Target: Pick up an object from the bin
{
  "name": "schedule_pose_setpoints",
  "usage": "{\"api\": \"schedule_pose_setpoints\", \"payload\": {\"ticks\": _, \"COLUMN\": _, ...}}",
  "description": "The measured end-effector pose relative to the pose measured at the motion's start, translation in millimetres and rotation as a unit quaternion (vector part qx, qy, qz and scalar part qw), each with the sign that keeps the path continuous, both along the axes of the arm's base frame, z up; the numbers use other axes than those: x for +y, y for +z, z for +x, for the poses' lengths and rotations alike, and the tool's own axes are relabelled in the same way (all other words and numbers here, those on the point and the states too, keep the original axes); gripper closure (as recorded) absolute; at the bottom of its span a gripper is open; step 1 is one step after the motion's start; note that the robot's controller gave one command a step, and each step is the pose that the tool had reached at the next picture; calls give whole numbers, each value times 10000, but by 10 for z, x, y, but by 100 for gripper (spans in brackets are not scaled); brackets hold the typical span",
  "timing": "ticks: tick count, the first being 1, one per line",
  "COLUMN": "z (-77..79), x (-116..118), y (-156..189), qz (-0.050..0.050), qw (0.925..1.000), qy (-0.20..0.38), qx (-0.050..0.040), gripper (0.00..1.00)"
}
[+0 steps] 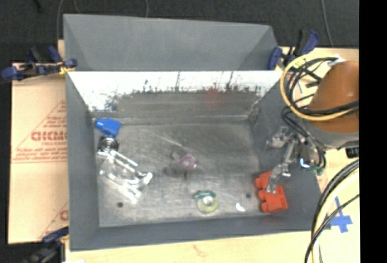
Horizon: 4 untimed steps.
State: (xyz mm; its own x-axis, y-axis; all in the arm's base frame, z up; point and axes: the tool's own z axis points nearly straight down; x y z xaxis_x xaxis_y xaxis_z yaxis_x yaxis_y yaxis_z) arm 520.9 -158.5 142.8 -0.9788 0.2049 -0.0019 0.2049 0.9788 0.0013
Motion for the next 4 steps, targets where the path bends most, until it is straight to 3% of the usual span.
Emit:
{"api": "schedule_pose_setpoints", "payload": {"ticks": 1, "z": 93, "x": -35, "y": -146, "qz": -7, "qw": 10000, "qy": -70, "qx": -11, "gripper": 0}}
{"api": "schedule_pose_setpoints", "payload": {"ticks": 2, "z": 209, "x": 39, "y": 481, "qz": -7, "qw": 9971, "qy": -754, "qx": -38, "gripper": 0}}
{"api": "schedule_pose_setpoints", "payload": {"ticks": 3, "z": 554, "x": 429, "y": 224, "qz": 5, "qw": 9954, "qy": -962, "qx": -19, "gripper": 0}}
{"api": "schedule_pose_setpoints", "payload": {"ticks": 4, "z": 915, "x": 977, "y": 142, "qz": 0, "qw": 9980, "qy": -627, "qx": -26, "gripper": 0}}
